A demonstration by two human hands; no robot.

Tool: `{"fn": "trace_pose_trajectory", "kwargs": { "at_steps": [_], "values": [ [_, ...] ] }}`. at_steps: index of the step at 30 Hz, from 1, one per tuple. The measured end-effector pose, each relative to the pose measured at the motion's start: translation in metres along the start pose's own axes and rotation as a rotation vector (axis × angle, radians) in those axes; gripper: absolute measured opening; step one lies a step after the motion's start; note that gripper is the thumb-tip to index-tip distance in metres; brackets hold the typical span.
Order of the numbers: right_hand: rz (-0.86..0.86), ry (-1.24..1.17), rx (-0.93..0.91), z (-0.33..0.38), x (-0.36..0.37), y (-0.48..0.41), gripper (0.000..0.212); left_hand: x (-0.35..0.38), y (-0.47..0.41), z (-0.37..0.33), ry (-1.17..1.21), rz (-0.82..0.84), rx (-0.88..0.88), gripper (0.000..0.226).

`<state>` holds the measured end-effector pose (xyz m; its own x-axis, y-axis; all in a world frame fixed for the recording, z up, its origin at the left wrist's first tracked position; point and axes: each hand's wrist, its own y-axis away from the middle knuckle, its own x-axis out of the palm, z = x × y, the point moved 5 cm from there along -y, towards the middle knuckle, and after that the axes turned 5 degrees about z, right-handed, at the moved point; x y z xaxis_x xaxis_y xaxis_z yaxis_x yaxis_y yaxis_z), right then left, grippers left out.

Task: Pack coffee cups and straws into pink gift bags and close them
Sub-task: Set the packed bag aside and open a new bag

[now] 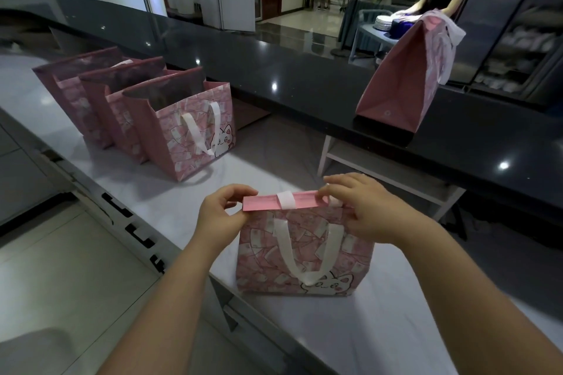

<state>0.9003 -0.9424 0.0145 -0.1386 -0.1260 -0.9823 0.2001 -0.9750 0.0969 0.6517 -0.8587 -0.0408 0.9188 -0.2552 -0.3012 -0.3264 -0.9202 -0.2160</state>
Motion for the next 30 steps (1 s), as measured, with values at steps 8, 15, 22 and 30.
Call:
{"fn": "trace_pose_trajectory", "kwargs": {
  "at_steps": [8, 15, 22, 30],
  "values": [
    [0.091, -0.114, -0.103, -0.014, -0.038, -0.016, 0.036, -0.002, 0.002, 0.002, -0.029, -0.034, 0.033, 0.03],
    [-0.086, -0.819, -0.006, -0.032, -0.042, -0.03, 0.026, -0.002, 0.008, 0.005, 0.016, -0.035, -0.008, 0.036],
    [-0.624, -1.393, 0.023, -0.067, 0.022, 0.043, 0.021, -0.002, 0.011, 0.013, 0.149, -0.07, -0.051, 0.029],
    [-0.268, -1.472, 0.198, -0.047, 0.099, 0.055, 0.048, 0.002, 0.007, 0.02, 0.178, -0.065, -0.064, 0.031]
  ]
}}
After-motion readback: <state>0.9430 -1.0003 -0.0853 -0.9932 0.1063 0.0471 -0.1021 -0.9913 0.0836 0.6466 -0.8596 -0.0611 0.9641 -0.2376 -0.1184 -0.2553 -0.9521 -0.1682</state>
